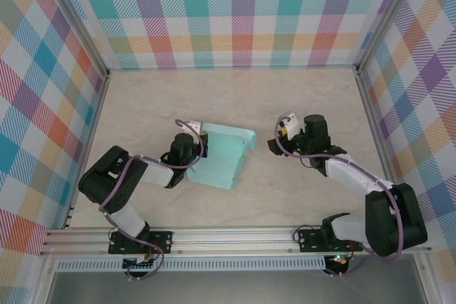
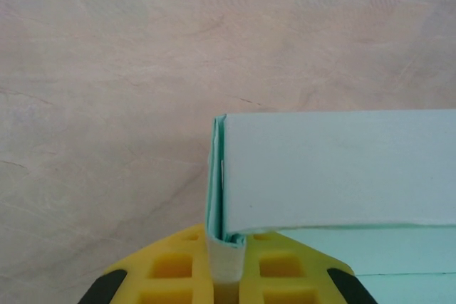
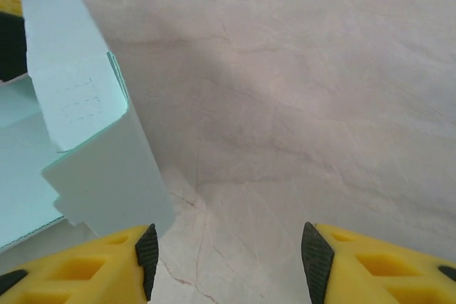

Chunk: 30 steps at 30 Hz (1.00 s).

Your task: Fold the paper box

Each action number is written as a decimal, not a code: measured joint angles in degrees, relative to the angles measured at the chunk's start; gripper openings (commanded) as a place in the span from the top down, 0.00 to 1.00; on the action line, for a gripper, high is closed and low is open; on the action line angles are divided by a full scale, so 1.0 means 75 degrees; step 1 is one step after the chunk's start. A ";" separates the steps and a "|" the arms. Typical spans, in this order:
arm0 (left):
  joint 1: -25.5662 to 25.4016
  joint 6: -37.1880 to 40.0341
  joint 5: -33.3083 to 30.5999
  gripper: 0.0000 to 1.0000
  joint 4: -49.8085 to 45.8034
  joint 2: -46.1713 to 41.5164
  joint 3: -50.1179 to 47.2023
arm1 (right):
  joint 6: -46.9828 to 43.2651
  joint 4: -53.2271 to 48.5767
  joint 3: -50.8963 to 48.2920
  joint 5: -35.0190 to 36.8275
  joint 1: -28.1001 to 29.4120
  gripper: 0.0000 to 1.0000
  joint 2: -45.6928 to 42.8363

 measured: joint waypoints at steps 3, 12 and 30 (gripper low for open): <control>0.0044 -0.0163 0.0306 0.93 -0.0160 -0.0079 0.0015 | -0.0367 0.0122 0.0085 -0.0399 0.0000 0.44 0.0306; 0.0117 -0.0417 0.0866 0.93 -0.0595 -0.0210 0.0283 | -0.1017 0.0015 0.0796 -0.1574 0.0361 0.51 0.0901; 0.0213 -0.0781 0.1134 0.94 -0.0921 -0.0169 0.0388 | -0.1186 -0.0221 0.1131 -0.1478 0.1218 0.57 0.1227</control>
